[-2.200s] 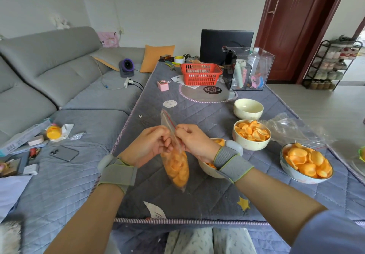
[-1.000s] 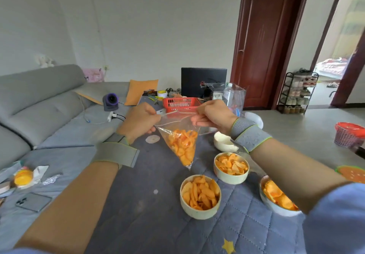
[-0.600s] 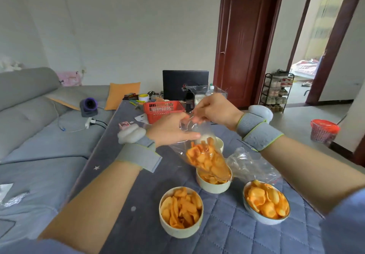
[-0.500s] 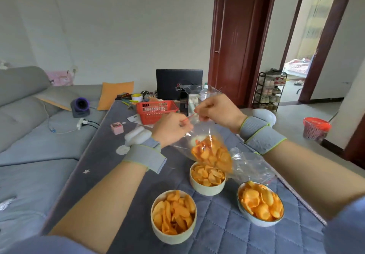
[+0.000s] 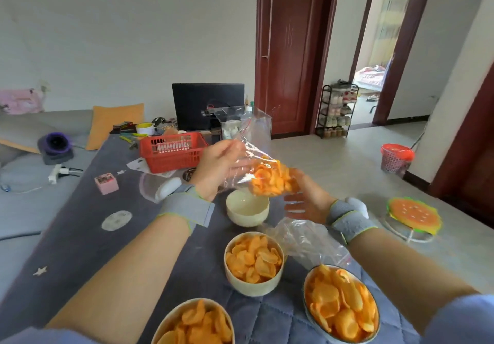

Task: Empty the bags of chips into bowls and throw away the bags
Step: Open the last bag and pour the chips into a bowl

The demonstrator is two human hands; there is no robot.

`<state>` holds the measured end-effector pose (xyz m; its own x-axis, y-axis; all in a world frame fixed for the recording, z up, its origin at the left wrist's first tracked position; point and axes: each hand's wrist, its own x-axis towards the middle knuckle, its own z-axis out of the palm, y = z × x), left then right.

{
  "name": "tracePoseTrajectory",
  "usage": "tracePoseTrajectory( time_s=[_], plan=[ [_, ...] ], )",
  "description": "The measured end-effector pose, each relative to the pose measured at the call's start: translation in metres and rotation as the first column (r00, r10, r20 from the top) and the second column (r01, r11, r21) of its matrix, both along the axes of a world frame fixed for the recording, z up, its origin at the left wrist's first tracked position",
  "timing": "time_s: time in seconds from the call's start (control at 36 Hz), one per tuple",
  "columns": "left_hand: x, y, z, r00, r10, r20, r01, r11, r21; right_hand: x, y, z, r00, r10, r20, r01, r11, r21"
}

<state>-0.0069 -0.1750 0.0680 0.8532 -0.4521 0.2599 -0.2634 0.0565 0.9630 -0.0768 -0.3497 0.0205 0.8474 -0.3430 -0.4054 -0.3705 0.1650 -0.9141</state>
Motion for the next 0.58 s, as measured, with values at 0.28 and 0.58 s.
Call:
tracePoseTrajectory(
  time_s=[0.28,0.58],
  plan=[
    [0.039,-0.016,-0.044,0.999,0.008,-0.045,-0.008,1.000,-0.014,0.037,-0.031,-0.016,0.981,-0.086,0.177,0.017,0.935,0.355],
    [0.078,-0.016,-0.110,0.990,0.140,0.009,-0.138,0.961,0.240,0.074,-0.044,-0.019,0.920,-0.237,0.311,0.253,0.967,-0.012]
  ],
)
